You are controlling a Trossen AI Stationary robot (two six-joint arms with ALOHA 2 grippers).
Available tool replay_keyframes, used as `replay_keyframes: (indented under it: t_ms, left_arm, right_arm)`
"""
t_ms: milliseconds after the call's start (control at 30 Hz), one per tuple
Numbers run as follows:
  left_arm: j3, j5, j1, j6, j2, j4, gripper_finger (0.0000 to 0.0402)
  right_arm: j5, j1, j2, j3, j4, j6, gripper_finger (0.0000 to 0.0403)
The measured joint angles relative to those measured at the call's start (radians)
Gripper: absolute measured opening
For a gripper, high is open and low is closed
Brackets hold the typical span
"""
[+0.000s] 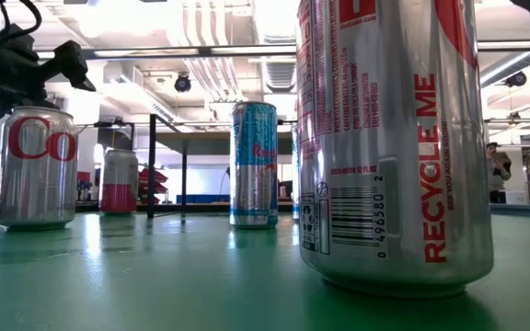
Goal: Place canned beverage on shelf
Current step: Put the top white-yellow soda can on the shelf
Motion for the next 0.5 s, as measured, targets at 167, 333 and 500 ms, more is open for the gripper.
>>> replay_keyframes:
  t_ms: [167, 333, 500]
  left_arm:
    - [0.000, 0.000, 0.000, 0.000, 0.000, 0.000, 0.0389]
    - [0.000, 0.000, 0.000, 0.000, 0.000, 0.000, 0.0389]
    - [0.000, 0.000, 0.000, 0.000, 0.000, 0.000, 0.0389]
  right_arm:
    - [-0.045, -0.047, 0.042, 0.004, 0.013, -0.019, 0.0264]
    - [-0.074, -0.074, 0.058, 0.009, 0.020, -0.031, 0.0264]
    - [-0.077, -0.076, 0.059, 0.009, 0.018, -0.038, 0.0264]
